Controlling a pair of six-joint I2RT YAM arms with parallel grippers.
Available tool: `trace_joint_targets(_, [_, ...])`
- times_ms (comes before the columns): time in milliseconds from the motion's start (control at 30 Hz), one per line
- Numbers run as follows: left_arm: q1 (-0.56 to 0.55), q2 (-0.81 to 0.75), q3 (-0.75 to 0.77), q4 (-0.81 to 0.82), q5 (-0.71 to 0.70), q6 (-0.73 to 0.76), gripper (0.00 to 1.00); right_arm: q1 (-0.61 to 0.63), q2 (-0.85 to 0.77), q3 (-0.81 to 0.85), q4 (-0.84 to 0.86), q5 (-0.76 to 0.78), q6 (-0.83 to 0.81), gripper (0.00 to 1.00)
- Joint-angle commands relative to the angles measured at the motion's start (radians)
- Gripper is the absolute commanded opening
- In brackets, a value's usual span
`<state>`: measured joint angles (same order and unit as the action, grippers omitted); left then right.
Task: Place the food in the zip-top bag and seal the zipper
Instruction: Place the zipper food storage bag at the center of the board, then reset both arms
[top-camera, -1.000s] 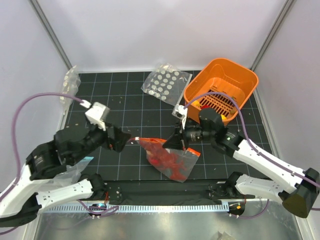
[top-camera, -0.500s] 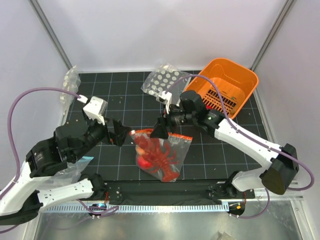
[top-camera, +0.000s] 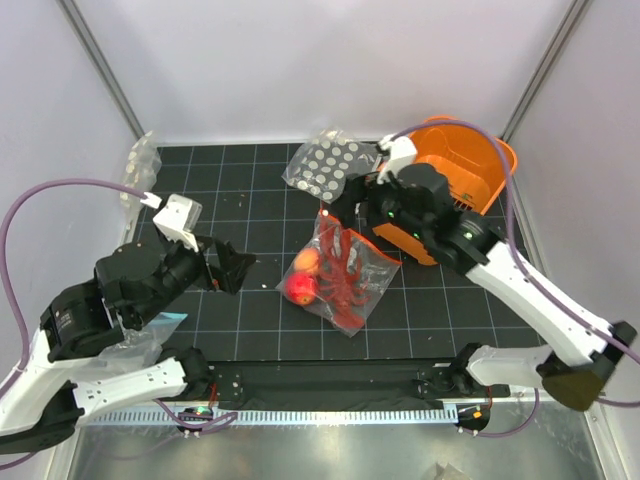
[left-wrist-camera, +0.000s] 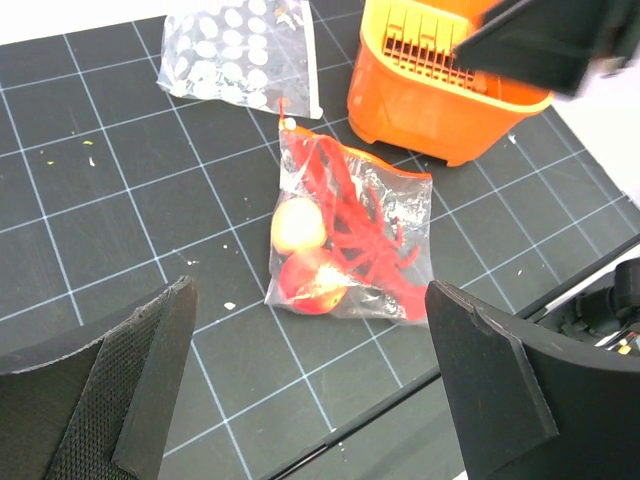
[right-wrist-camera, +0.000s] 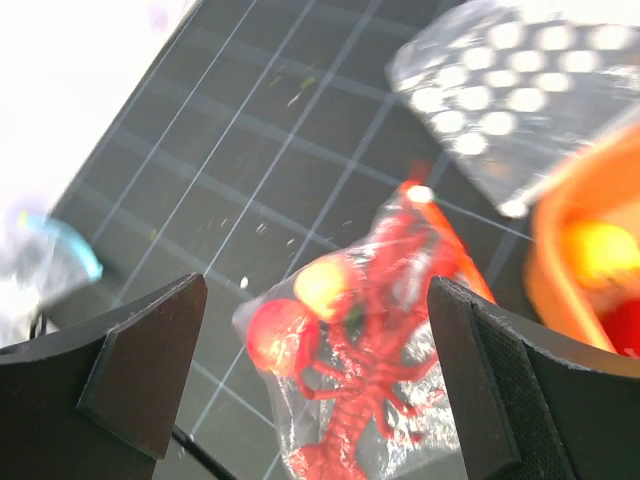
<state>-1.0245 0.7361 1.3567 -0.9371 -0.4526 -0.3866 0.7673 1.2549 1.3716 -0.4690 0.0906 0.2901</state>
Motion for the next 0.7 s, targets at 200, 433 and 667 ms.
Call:
trace_joint_targets(200, [0.006, -0.014, -0.102, 0.129, 0.038, -0.1, 1.0, -0.002, -0.236, -0.069, -0.265, 0.373, 0.231, 1.0])
trace_joint_targets(433, [0.004, -0.067, -0.249, 0.193, 0.038, -0.213, 1.0, -0.002, -0.419, -0.252, -0.269, 0.451, 0.276, 1.0])
trace_joint_targets(667, [0.004, -0.165, -0.36, 0.222, -0.011, -0.27, 1.0, 0.0, -0.491, -0.315, -0.315, 0.497, 0.314, 1.0])
